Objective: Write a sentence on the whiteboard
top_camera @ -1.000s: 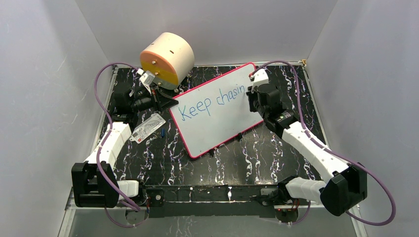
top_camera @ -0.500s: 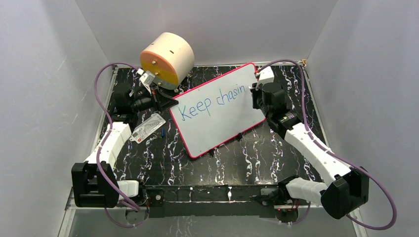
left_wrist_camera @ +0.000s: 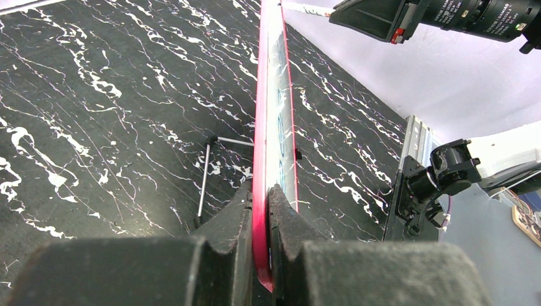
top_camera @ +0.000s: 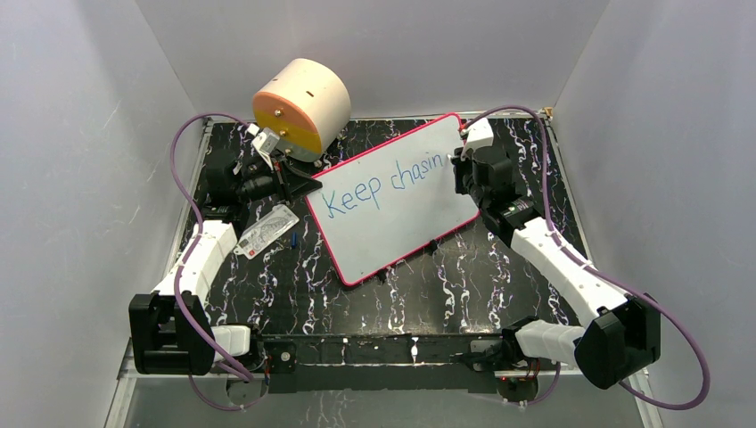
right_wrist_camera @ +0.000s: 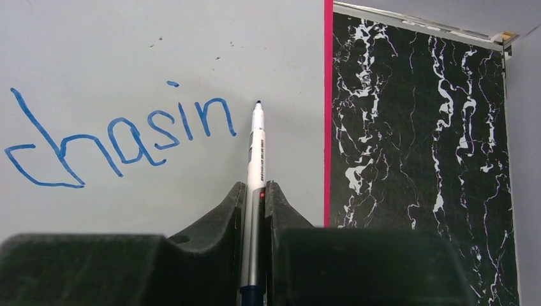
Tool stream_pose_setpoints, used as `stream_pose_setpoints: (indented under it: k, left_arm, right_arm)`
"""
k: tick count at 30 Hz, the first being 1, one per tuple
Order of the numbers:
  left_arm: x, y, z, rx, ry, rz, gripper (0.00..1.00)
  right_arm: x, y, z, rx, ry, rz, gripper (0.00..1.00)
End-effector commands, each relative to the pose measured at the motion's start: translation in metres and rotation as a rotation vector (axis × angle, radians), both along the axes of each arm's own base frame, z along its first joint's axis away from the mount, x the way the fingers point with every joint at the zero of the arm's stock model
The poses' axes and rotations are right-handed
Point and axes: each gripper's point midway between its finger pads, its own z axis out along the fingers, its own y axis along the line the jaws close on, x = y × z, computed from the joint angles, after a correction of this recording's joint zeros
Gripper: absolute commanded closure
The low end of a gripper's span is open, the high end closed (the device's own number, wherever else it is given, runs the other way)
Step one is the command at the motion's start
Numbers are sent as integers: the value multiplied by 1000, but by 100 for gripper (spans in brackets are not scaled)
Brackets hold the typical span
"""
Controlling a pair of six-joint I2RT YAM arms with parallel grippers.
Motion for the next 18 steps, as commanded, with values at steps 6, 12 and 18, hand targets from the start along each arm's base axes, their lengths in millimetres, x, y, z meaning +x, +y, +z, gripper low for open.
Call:
stream_pose_setpoints:
  k: [6,12,18]
  left_arm:
    - [-13,-10,-21,40,5,-79,100]
    - [-12,-10,-21,40,7,-77,100]
    - [-12,-10,-21,41,8,-73,100]
  right_arm:
    - [17,12,46,66,-139,36,100]
    - [13,21,48,82,-139,88,100]
    - [6,23,33,70,-74,114,100]
